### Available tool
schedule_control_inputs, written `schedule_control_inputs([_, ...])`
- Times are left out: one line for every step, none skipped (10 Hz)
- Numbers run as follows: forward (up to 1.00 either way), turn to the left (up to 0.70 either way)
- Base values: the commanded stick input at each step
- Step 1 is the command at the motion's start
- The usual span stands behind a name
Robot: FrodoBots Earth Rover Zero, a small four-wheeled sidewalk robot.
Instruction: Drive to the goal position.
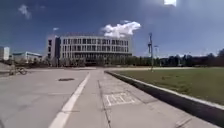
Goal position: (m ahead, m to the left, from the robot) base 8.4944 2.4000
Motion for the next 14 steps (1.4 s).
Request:
schedule_control_inputs([0.7, 0.36])
schedule_control_inputs([0.7, 0.12])
schedule_control_inputs([0.7, 0.01])
schedule_control_inputs([0.7, 0.01])
schedule_control_inputs([0.7, 0.01])
schedule_control_inputs([0.7, 0.01])
schedule_control_inputs([0.7, 0.01])
schedule_control_inputs([0.7, 0.01])
schedule_control_inputs([0.7, 0.01])
schedule_control_inputs([0.7, 0.01])
schedule_control_inputs([0.7, 0.01])
schedule_control_inputs([0.7, 0.01])
schedule_control_inputs([0.7, 0.01])
schedule_control_inputs([0.7, 0.01])
